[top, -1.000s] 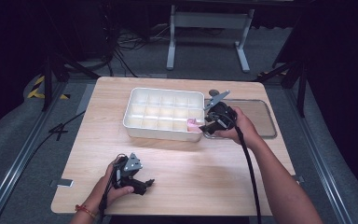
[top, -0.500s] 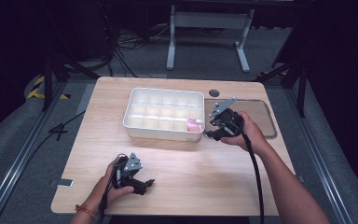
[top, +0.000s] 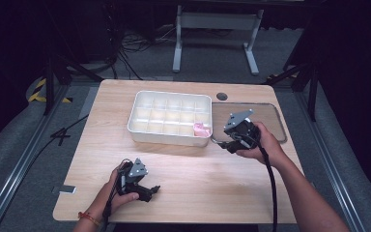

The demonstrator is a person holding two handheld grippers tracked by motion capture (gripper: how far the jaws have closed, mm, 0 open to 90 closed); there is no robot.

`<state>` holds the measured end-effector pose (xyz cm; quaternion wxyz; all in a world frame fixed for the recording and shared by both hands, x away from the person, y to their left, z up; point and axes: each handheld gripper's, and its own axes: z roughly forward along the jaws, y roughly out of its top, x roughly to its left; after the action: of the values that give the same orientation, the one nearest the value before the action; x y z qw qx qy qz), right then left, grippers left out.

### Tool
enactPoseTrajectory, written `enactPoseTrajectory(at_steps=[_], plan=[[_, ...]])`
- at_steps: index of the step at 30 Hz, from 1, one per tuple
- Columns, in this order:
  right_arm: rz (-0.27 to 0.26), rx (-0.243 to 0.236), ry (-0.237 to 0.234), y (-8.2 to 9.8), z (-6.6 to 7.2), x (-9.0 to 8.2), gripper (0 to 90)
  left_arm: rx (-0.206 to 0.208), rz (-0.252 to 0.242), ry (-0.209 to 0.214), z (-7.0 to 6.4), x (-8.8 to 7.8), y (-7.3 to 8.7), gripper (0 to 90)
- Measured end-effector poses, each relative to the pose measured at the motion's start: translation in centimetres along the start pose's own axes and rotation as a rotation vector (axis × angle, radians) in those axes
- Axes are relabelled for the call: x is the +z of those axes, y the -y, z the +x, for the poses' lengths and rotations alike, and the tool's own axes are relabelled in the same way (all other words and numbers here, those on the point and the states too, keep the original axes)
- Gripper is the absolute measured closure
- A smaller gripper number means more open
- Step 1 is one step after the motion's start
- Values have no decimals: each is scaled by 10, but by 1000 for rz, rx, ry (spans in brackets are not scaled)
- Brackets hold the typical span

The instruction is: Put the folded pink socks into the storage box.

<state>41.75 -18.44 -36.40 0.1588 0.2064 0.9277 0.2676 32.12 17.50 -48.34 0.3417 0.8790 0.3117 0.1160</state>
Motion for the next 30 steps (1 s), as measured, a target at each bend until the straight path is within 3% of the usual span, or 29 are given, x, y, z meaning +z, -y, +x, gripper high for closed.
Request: enactPoseTrajectory(at_steps=[12, 30], plan=[[9, -33, 25, 18, 10, -7, 447, 1, 0, 2, 0, 0, 0, 62], [-7, 13, 35, 60, 16, -9, 422, 1, 0, 2, 0, 0, 0, 62]])
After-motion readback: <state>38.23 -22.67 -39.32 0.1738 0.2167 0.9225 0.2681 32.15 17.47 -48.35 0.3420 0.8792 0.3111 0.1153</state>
